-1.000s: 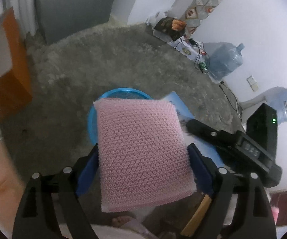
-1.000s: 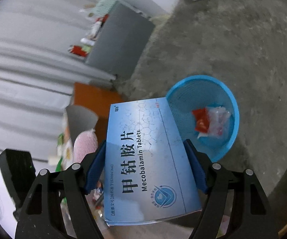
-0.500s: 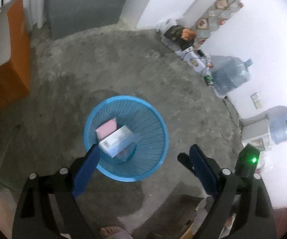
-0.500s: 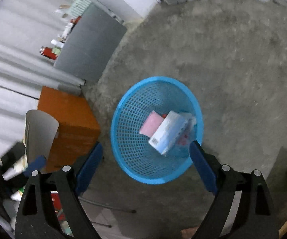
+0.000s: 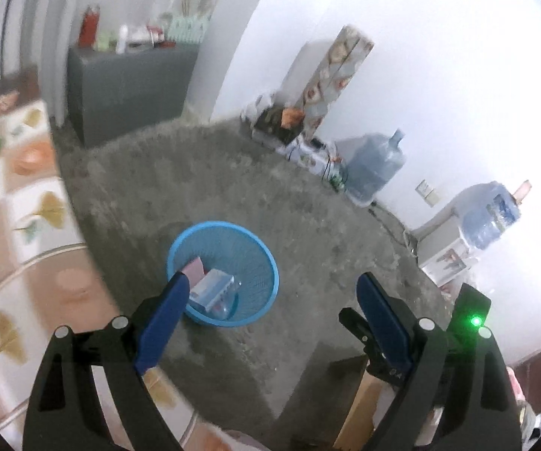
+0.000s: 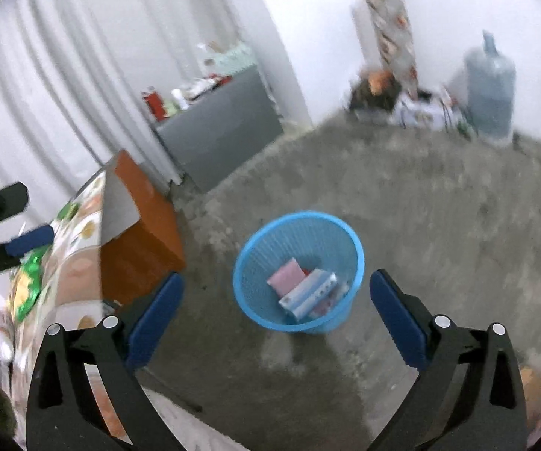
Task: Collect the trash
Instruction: 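Move both tools back over the table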
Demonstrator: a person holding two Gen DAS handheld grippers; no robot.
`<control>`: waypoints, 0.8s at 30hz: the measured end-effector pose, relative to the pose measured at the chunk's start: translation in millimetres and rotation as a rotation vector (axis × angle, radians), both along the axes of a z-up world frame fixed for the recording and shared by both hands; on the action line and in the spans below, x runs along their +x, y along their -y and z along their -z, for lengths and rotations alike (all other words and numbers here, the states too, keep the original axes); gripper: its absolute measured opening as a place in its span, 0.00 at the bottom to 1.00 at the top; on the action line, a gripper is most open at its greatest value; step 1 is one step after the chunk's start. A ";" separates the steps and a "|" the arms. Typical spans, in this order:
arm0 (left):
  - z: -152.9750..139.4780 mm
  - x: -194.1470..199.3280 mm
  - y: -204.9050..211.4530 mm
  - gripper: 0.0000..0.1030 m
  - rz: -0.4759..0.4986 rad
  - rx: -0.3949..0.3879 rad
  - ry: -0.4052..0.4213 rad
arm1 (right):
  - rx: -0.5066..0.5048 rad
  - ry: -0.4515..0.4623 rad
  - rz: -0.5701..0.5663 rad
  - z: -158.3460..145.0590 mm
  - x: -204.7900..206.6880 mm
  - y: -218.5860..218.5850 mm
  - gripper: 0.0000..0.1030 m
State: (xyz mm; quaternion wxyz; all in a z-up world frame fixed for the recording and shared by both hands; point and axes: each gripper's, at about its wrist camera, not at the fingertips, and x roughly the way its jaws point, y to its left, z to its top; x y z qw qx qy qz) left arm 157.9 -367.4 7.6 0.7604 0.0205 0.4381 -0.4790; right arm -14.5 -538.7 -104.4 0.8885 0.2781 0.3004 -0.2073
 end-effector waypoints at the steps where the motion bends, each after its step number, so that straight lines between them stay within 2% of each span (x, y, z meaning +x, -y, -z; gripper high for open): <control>1: -8.9 -5.6 -17.0 0.86 -0.011 -0.019 0.018 | -0.017 0.007 -0.016 -5.5 -0.3 -5.2 0.93; 6: -32.6 -26.1 -86.7 0.86 -0.082 -0.079 0.070 | -0.117 0.062 -0.109 -39.8 -2.7 -40.1 0.93; 10: -41.3 -48.7 -152.3 0.86 -0.180 -0.102 0.141 | -0.158 0.111 -0.191 -62.9 -5.4 -72.0 0.93; 12: -42.0 -60.2 -180.9 0.86 -0.236 -0.104 0.169 | -0.157 0.138 -0.238 -71.8 -6.4 -83.4 0.93; 15: -38.3 -76.9 -225.6 0.86 -0.325 -0.112 0.168 | -0.144 0.190 -0.320 -84.1 -8.0 -105.4 0.93; 19: -28.1 -105.3 -276.9 0.86 -0.437 -0.085 0.198 | -0.133 0.222 -0.427 -95.6 -6.5 -136.8 0.93; 24: -16.5 -136.4 -314.6 0.86 -0.512 -0.056 0.243 | -0.097 0.233 -0.540 -104.6 -1.4 -167.6 0.93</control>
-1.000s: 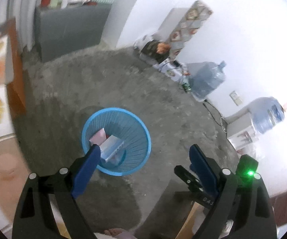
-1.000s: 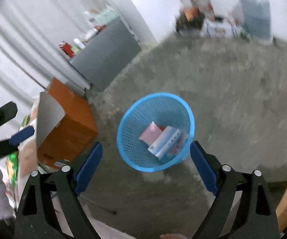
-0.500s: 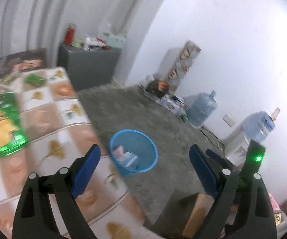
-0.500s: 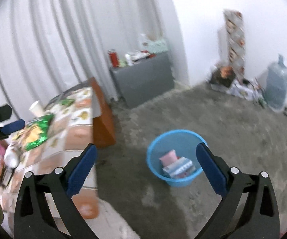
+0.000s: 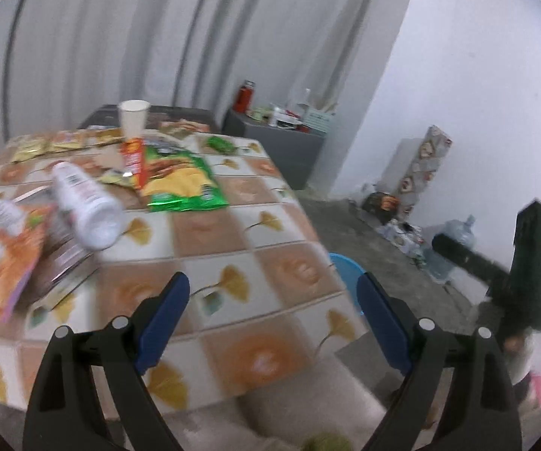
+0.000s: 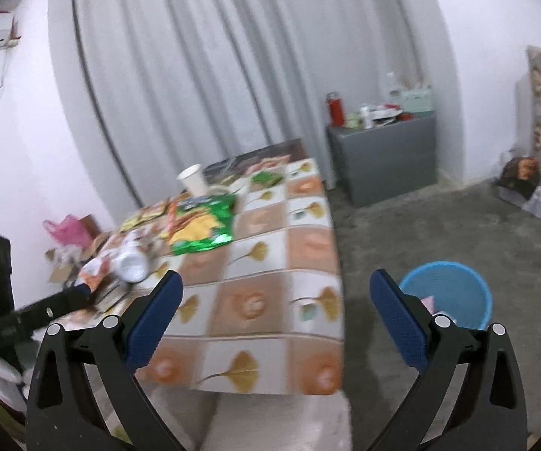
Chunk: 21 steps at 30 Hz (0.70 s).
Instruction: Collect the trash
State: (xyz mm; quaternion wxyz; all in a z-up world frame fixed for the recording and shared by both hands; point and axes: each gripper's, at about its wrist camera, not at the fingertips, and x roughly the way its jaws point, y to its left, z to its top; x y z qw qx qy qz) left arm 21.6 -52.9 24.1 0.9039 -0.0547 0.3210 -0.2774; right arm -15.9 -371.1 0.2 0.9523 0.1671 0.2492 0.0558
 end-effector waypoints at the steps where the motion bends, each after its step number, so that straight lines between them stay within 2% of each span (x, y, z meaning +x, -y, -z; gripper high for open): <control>1: 2.3 -5.6 -7.3 0.86 -0.014 0.007 0.011 | 0.000 -0.003 -0.012 -1.1 1.8 -5.5 0.93; 9: 4.3 -14.4 -50.4 0.86 -0.096 0.020 0.060 | -0.003 -0.046 -0.097 -3.1 12.1 -48.2 0.93; 21: 10.0 -14.3 -131.2 0.86 -0.324 0.001 0.062 | 0.004 -0.114 -0.207 4.2 40.0 -91.5 0.93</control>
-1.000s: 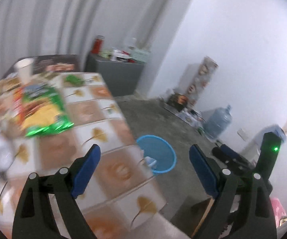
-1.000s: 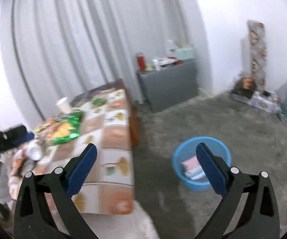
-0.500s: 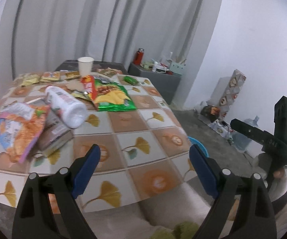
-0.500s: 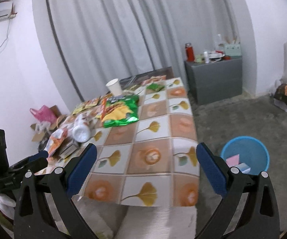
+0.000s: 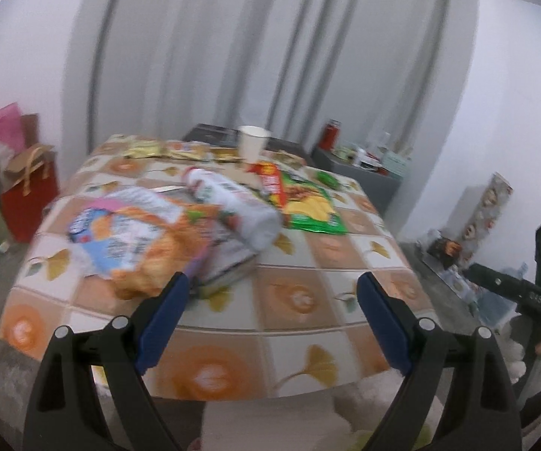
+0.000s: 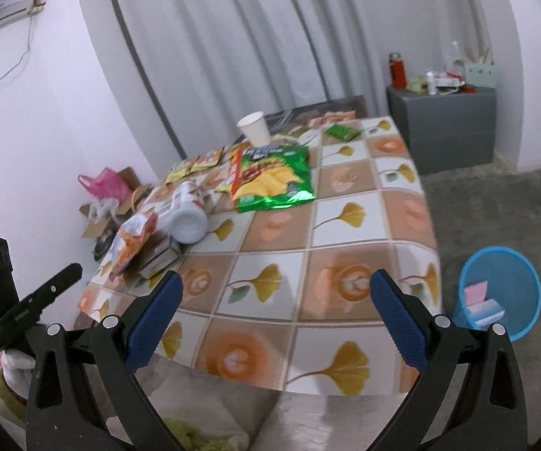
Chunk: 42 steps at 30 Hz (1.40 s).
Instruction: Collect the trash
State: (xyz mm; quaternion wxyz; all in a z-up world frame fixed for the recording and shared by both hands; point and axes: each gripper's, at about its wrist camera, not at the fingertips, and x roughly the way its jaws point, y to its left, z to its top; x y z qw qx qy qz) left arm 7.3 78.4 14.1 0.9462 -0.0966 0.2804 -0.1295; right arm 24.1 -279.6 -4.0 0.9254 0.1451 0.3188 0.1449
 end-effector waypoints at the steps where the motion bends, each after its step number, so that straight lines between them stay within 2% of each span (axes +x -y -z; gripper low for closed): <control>1: 2.6 0.8 -8.3 0.86 -0.022 -0.006 -0.009 | -0.004 -0.006 -0.011 0.8 2.5 -5.3 0.93; 4: 11.4 3.2 -29.0 0.86 -0.077 -0.032 -0.035 | -0.010 -0.022 -0.034 3.3 8.4 -17.7 0.93; 10: 22.6 9.9 -47.6 0.86 -0.110 -0.054 -0.061 | -0.028 -0.068 -0.057 10.7 19.6 -35.4 0.93; 20: 32.6 18.6 -54.9 0.86 -0.154 -0.004 -0.058 | 0.042 -0.139 -0.069 15.4 45.1 -45.1 0.93; 26: 24.1 23.7 -56.8 0.86 -0.153 0.025 -0.023 | 0.088 -0.158 -0.061 10.0 67.3 -45.4 0.93; 30: 7.7 31.5 -53.4 0.86 -0.129 0.013 0.025 | 0.046 -0.154 -0.039 0.8 89.6 -46.9 0.93; 36: -27.1 77.2 -52.8 0.84 -0.061 -0.055 0.013 | -0.020 -0.124 -0.024 -18.3 132.8 -52.3 0.93; 39: -46.8 135.3 -54.7 0.80 0.007 -0.091 -0.077 | -0.049 -0.097 -0.031 -25.6 150.3 -59.1 0.91; 42: -50.8 193.7 -56.0 0.74 0.042 -0.132 -0.173 | -0.144 -0.039 -0.063 -29.7 164.0 -78.3 0.87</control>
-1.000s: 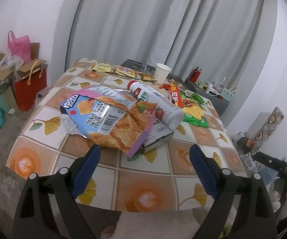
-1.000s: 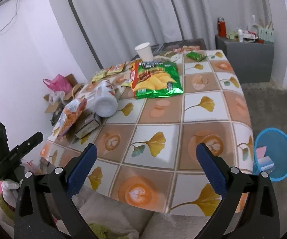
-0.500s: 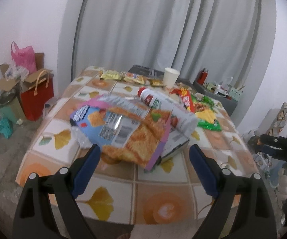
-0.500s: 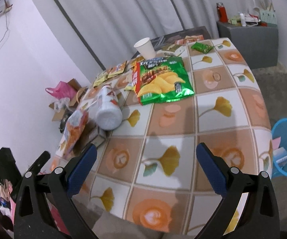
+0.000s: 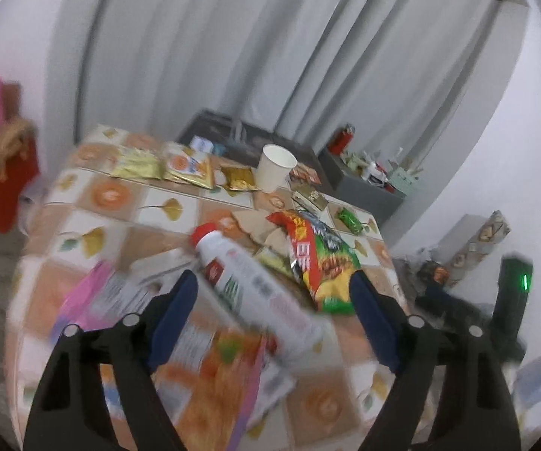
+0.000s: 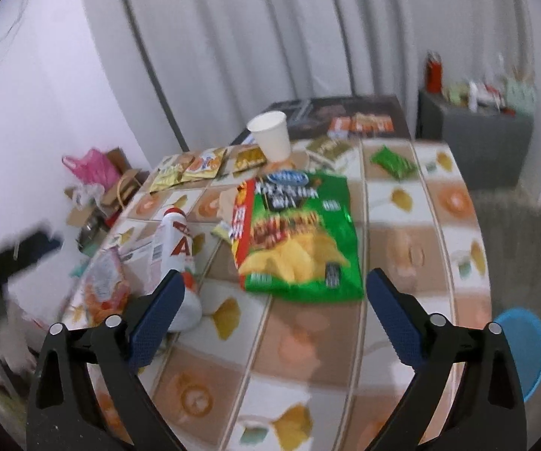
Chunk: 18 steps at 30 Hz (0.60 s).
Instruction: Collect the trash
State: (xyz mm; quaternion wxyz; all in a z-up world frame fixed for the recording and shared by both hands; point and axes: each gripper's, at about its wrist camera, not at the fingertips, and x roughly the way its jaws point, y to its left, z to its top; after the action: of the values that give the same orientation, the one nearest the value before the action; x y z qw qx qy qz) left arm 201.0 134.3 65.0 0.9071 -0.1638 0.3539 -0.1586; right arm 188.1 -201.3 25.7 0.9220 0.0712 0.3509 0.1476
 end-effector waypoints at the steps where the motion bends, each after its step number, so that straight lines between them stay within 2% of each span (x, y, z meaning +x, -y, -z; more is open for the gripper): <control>1: 0.4 21.6 3.2 0.73 0.001 0.022 -0.031 | -0.026 0.009 -0.010 0.7 3.1 -5.3 0.85; 3: 4.3 62.6 14.9 0.67 0.032 0.075 -0.086 | -0.079 0.016 -0.034 4.5 15.2 -18.8 0.80; 5: 19.3 110.1 26.7 0.65 0.063 0.084 -0.194 | -0.103 0.013 -0.054 7.8 26.5 -27.2 0.77; 7: 36.2 141.3 34.3 0.55 0.060 0.094 -0.278 | -0.137 0.018 -0.068 11.9 38.1 -37.6 0.76; 12: 66.1 180.5 64.4 0.49 0.093 0.153 -0.367 | -0.224 0.005 -0.088 29.5 68.8 -60.6 0.73; 15: 81.2 191.1 77.8 0.45 0.120 0.170 -0.413 | -0.258 -0.038 -0.098 46.4 84.1 -66.8 0.63; 17: 91.4 197.0 83.3 0.44 0.126 0.163 -0.444 | -0.252 -0.069 -0.087 53.5 87.6 -64.8 0.50; 18: 94.3 199.4 84.4 0.43 0.129 0.162 -0.454 | -0.237 -0.092 -0.081 57.4 89.4 -61.6 0.48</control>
State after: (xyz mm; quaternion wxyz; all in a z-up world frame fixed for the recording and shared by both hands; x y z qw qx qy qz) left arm 400.3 50.0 -29.4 0.8027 -0.0989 0.5697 -0.1463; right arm 277.5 -139.7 -31.7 0.9001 -0.0459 0.4104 0.1387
